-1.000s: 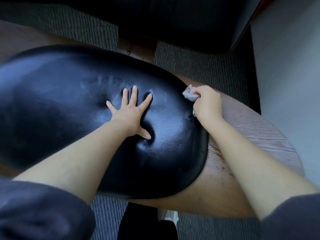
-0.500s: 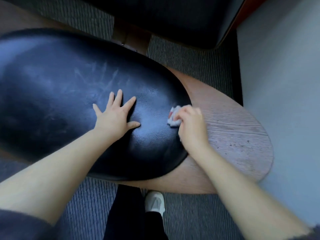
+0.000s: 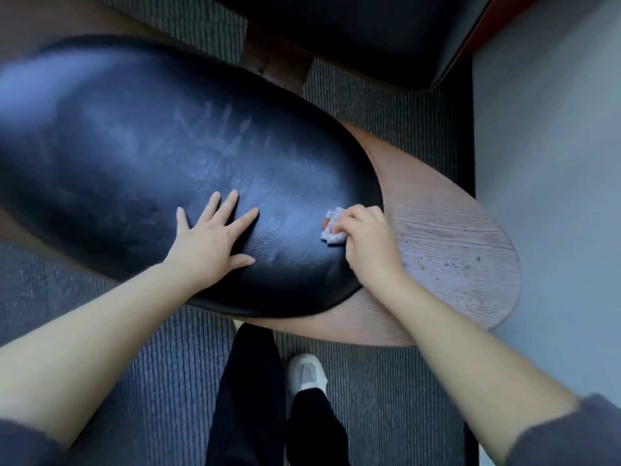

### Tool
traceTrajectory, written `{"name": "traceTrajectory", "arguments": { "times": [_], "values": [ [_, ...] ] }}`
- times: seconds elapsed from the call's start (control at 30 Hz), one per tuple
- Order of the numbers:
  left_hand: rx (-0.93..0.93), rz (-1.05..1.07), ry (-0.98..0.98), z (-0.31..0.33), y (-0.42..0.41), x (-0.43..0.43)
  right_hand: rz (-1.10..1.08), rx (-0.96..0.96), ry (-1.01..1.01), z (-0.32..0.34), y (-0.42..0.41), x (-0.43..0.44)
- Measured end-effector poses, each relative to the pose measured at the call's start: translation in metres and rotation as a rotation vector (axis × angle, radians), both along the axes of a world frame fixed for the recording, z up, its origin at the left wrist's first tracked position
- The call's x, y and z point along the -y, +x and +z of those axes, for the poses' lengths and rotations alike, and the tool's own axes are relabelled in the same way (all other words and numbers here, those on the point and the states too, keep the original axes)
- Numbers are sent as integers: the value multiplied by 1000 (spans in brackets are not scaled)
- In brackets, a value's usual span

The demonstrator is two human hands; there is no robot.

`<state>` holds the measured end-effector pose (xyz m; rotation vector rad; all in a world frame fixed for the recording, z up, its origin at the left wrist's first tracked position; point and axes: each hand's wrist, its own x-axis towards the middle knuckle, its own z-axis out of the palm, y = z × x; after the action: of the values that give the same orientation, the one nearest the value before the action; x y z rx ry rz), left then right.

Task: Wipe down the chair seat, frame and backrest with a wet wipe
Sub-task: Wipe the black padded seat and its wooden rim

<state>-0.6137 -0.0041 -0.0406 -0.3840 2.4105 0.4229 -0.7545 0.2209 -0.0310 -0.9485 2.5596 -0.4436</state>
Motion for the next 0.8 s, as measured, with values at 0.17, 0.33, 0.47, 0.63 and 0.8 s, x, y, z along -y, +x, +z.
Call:
{"name": "traceTrajectory", "arguments": {
  "times": [0.17, 0.33, 0.47, 0.63, 0.8],
  "values": [
    [-82, 100, -24, -5, 22, -11, -424, -33, 108, -16, -53, 25],
    [-196, 231, -63, -10, 47, -28, 41, 59, -168, 17, 80, -15],
    [-269, 288, -108, -12, 79, -31, 128, -65, -221, 9, 53, -30],
    [-375, 390, -180, -22, 122, -16, 1, -107, -181, 7, 64, -31],
    [-407, 438, -143, -28, 141, -11, 554, -54, -359, -11, 109, -9]
  ]
}}
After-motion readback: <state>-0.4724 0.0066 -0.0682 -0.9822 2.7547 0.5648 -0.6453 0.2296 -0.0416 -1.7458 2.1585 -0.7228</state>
